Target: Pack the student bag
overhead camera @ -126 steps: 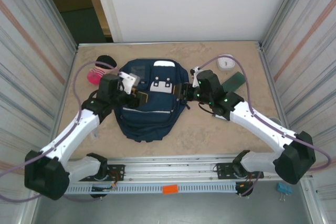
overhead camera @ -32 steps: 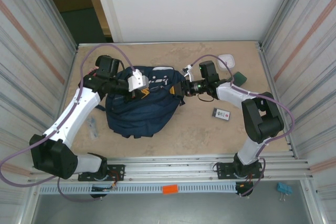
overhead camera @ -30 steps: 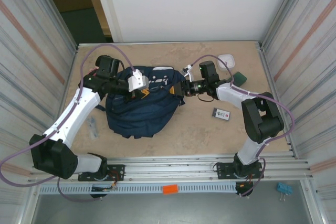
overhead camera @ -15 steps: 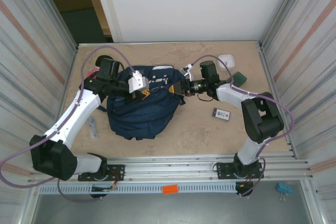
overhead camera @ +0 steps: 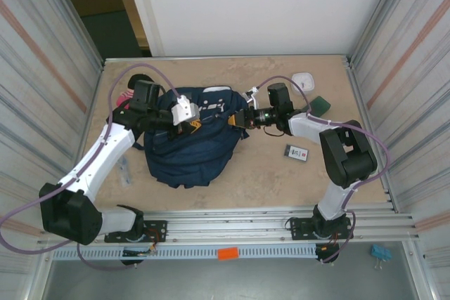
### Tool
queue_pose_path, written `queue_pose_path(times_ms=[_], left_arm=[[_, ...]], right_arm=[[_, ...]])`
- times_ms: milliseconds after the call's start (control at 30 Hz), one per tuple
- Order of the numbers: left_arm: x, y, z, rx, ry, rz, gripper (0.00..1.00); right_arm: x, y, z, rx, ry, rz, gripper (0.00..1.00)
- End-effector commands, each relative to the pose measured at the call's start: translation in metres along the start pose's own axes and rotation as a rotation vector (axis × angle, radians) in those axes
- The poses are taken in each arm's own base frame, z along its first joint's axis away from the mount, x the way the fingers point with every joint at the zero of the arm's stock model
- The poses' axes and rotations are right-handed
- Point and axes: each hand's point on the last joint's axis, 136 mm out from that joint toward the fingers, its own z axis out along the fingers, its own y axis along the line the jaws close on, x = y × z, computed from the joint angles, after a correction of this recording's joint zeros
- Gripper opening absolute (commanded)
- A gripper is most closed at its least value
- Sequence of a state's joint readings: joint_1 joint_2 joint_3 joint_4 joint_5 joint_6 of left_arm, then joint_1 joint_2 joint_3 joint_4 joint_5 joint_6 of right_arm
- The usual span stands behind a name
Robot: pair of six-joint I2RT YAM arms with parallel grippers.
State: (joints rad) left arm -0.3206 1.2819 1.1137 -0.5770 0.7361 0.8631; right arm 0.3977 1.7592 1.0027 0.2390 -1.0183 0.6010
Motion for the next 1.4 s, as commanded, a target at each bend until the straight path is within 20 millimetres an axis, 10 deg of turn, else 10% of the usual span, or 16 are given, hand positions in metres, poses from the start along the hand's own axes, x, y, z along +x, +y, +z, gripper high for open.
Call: queue_pose_path(times_ms=[0,333,733,1000,1367], left_arm=[[-0.022,0.016,-0.012,-0.098,-0.066,0.08,0.0],[0.024,0.043,0.0,-0.255,0.201,-0.005,0.0],[0.019,0.054,0.007,-0.311,0.146,-0.071,0.0],[0.0,0.041,0.01,-0.263,0.035,-0.074,0.0],[0.013,0.051,0.016,-0.344,0.086,-0.168,0.0]], right_arm=[[0.0,0.009,-0.004,-0.005,-0.01,-0.016,0.0],[0.013,0.03,-0.01,0.106,0.028,-0.081,0.0],[0.035,0.065,0.006,0.117,0.046,-0.122,0.01],[0.024,0.054,0.009,0.126,-0.054,-0.076,0.26],[0.022,0.047,-0.008,0.264,-0.082,-0.1,0.0]])
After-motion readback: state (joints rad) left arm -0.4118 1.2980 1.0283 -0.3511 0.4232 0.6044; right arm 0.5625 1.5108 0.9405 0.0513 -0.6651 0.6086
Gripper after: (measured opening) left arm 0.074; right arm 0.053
